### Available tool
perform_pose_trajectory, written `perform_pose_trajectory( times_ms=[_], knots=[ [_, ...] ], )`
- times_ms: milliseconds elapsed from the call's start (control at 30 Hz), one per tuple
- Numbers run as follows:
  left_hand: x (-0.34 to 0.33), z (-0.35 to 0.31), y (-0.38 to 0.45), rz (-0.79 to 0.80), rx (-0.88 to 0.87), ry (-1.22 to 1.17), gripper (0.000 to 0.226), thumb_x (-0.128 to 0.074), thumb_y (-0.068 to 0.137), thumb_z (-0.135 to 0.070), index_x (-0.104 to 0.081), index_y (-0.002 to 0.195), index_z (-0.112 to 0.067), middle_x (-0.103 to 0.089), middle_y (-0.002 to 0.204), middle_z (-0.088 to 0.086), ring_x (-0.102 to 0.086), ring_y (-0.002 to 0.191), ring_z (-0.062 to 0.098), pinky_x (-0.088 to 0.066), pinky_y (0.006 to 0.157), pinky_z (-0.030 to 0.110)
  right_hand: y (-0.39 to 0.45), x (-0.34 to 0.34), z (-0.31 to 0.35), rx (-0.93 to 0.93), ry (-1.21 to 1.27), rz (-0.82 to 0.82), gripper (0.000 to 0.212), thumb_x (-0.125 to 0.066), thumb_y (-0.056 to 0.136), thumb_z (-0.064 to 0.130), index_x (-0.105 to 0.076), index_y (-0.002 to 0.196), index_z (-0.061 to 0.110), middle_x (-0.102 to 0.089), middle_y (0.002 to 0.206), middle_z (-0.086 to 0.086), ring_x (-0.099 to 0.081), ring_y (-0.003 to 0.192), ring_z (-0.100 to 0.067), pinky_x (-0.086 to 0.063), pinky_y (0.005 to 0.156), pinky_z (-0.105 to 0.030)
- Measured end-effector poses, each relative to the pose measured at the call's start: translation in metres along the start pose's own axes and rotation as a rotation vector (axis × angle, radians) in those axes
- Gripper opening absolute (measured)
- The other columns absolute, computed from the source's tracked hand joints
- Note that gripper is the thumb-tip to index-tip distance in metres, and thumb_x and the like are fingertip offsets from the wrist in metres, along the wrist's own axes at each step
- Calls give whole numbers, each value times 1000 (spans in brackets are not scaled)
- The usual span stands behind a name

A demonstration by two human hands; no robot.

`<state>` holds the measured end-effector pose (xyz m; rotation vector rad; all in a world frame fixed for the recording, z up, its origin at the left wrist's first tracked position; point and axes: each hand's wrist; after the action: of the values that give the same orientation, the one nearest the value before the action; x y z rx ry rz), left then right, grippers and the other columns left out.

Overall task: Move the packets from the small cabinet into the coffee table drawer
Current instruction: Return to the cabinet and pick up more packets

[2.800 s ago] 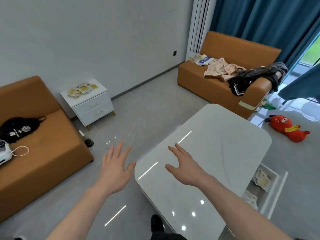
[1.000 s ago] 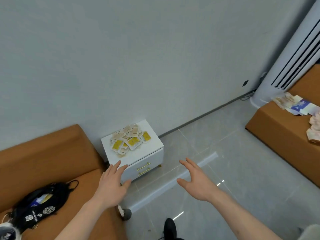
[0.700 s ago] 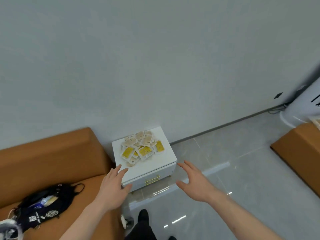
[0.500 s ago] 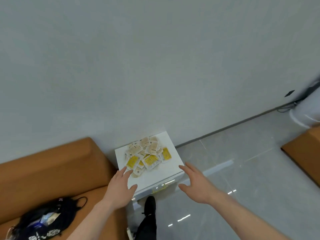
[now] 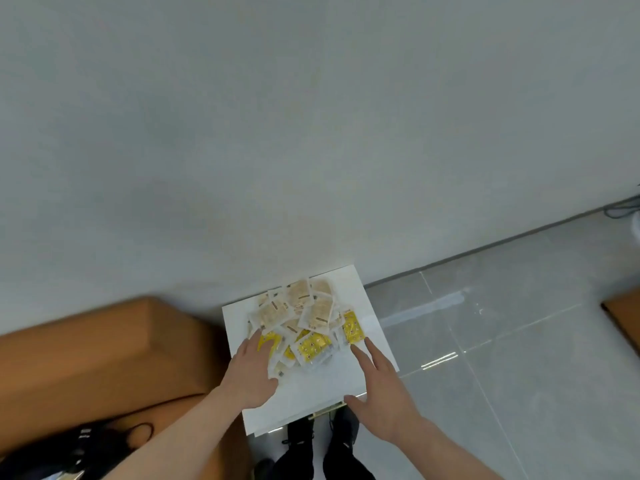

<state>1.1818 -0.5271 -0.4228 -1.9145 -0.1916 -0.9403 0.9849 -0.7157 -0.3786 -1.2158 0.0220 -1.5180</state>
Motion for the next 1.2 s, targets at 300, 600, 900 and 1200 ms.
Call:
perform_pose_trajectory(
  times_ms=[300, 600, 900, 1200],
  knots=[
    [-64, 35, 120, -5, 39, 31, 119, -71, 81, -53, 16, 158, -28, 33, 162, 0, 26, 151, 29, -5, 126, 49, 148, -74, -38, 87, -270, 41, 122, -73, 82, 56, 19, 158, 34, 33, 163, 5, 19, 155, -26, -11, 127, -45],
    [-114, 54, 171, -114, 53, 43, 137, -79, 72, -45, 34, 150, -32, 41, 158, -2, 27, 150, 32, -6, 125, 51, 216, -133, -52, 198, -405, 22, 132, -82, 78, 43, 22, 157, 29, 40, 160, 2, 28, 151, -32, 2, 125, -53],
    [-111, 54, 166, -258, 20, -35, 92, -58, 92, -15, 2, 159, -34, 8, 168, -5, -5, 155, 25, -26, 123, 39, 224, -144, -61, 225, -375, -154, 118, -90, 68, 26, -17, 161, 25, -16, 166, 0, -23, 152, -36, -34, 118, -53],
    [-76, 63, 147, -381, 57, -206, 74, -56, 90, 0, -37, 152, -36, -51, 148, -7, -55, 127, 18, -55, 96, 35, 237, -115, -65, 276, -177, -212, 98, -67, 69, 69, -33, 153, 33, -28, 157, 0, -23, 147, -29, -29, 119, -51]
  ],
)
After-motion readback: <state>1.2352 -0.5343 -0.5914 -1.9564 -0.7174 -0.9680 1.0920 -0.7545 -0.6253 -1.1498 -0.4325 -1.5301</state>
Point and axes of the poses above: each hand's wrist, its own y-axis towards the middle knuckle, its own x-axis out of the back of the hand, z = x × y
